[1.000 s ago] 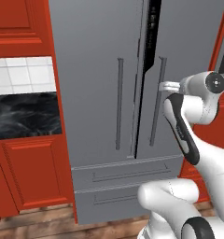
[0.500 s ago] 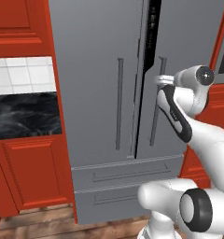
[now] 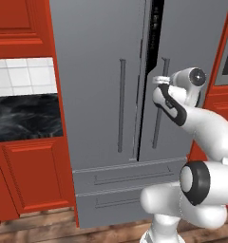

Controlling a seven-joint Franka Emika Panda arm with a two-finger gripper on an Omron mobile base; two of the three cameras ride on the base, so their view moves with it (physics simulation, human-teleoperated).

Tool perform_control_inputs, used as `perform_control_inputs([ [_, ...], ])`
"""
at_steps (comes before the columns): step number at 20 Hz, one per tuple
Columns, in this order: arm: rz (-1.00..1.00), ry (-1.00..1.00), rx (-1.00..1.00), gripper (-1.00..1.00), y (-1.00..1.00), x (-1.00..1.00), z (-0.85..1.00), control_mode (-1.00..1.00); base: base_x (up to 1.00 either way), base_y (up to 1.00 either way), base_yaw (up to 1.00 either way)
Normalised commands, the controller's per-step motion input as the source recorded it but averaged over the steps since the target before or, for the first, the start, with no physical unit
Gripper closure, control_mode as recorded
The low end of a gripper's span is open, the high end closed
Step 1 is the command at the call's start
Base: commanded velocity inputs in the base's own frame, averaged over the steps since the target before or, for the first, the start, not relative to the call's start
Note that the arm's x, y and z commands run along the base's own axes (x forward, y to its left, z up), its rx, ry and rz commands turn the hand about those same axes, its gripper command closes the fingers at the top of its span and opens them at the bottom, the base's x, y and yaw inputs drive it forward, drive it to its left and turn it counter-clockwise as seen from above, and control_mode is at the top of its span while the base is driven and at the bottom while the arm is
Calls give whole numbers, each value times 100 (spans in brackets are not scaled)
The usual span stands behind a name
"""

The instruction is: Retrieve the apple and banana from the fridge and place them into the bowl on the dining table.

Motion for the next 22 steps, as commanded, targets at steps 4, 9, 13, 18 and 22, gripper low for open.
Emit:
perform_control_inputs([
  [4,3,0,1,-100,-29,51,-14,-100,0,0,0],
  [9,1,0,0,-100,-2,57,-23,-100,0,0,0],
  [13,0,0,0,-100,0,59,-21,-100,0,0,0],
  [18,0,1,0,100,0,44,-7,-100,0,0,0],
  [22,0,5,0,100,-53,-79,0,-100,0,0,0],
])
